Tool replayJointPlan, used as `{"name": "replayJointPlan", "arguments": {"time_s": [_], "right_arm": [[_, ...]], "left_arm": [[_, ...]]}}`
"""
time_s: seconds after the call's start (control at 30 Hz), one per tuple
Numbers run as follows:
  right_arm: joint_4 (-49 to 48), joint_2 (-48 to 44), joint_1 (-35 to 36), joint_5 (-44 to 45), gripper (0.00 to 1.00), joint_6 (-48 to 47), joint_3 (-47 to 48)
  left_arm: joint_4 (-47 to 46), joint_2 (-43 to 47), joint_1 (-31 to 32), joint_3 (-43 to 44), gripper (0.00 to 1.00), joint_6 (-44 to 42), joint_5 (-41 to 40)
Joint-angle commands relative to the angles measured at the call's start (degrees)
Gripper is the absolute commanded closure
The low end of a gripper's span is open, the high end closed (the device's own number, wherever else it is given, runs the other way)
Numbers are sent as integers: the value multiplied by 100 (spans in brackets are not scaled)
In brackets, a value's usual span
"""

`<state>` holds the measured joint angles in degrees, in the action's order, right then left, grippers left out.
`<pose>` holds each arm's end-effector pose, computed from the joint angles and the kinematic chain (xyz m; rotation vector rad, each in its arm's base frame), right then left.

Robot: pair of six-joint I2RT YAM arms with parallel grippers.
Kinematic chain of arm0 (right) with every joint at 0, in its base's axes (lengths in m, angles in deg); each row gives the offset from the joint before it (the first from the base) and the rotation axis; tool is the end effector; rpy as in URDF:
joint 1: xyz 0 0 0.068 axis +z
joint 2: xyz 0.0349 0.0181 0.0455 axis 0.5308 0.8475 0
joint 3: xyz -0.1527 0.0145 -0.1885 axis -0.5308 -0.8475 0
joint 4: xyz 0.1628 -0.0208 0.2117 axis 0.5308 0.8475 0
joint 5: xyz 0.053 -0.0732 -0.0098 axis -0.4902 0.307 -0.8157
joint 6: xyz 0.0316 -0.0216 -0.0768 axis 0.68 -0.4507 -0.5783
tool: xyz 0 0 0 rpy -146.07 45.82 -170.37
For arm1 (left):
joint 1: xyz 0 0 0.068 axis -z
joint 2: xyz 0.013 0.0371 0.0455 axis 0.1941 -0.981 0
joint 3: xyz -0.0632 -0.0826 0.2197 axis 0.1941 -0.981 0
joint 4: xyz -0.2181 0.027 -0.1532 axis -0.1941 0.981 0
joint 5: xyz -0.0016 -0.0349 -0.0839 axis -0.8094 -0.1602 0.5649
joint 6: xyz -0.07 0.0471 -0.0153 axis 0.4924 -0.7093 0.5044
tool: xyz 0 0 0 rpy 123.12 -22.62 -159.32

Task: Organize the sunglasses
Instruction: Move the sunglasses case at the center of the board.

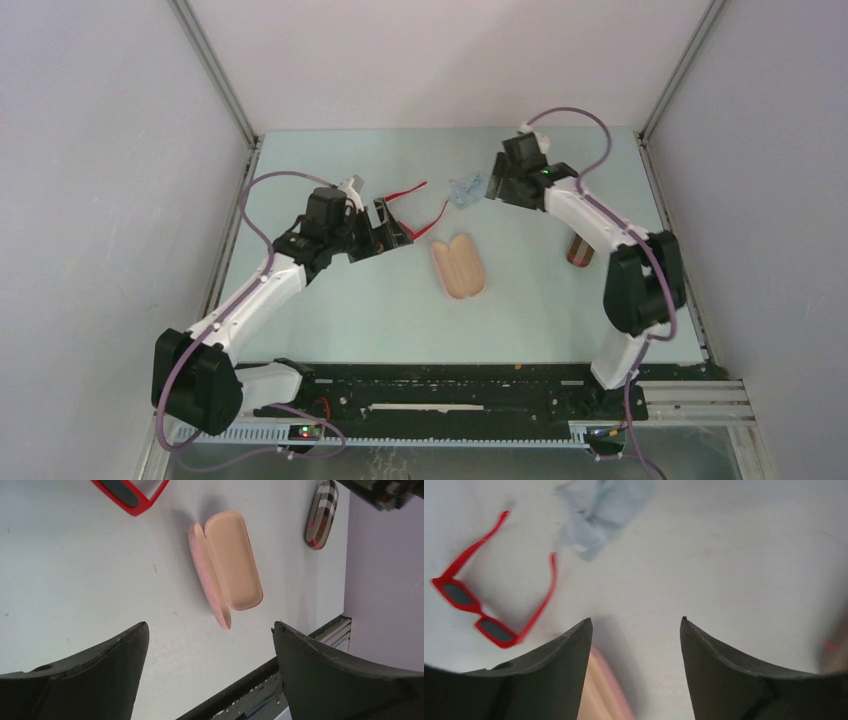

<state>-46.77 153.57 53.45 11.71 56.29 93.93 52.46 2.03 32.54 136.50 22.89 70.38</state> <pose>0.3928 0.1357 0.2115 0.2545 2.3754 0.1406 0.2769 -0.1334 0.2165 -0.1472 2.3548 -0.8838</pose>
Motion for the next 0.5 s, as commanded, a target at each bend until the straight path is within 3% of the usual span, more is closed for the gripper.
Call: {"name": "replayJointPlan", "arguments": {"time_s": [0.0, 0.13, 0.47], "right_arm": [[139, 925, 324, -433, 33, -227, 1139], [436, 1874, 405, -737, 47, -191, 2198], [979, 3426, 389, -953, 53, -16, 3947]], "left_arm": [[63, -203, -34, 564, 3, 143, -173], [131, -397, -34, 622, 4, 146, -30], [86, -591, -32, 526, 4, 127, 172]]}}
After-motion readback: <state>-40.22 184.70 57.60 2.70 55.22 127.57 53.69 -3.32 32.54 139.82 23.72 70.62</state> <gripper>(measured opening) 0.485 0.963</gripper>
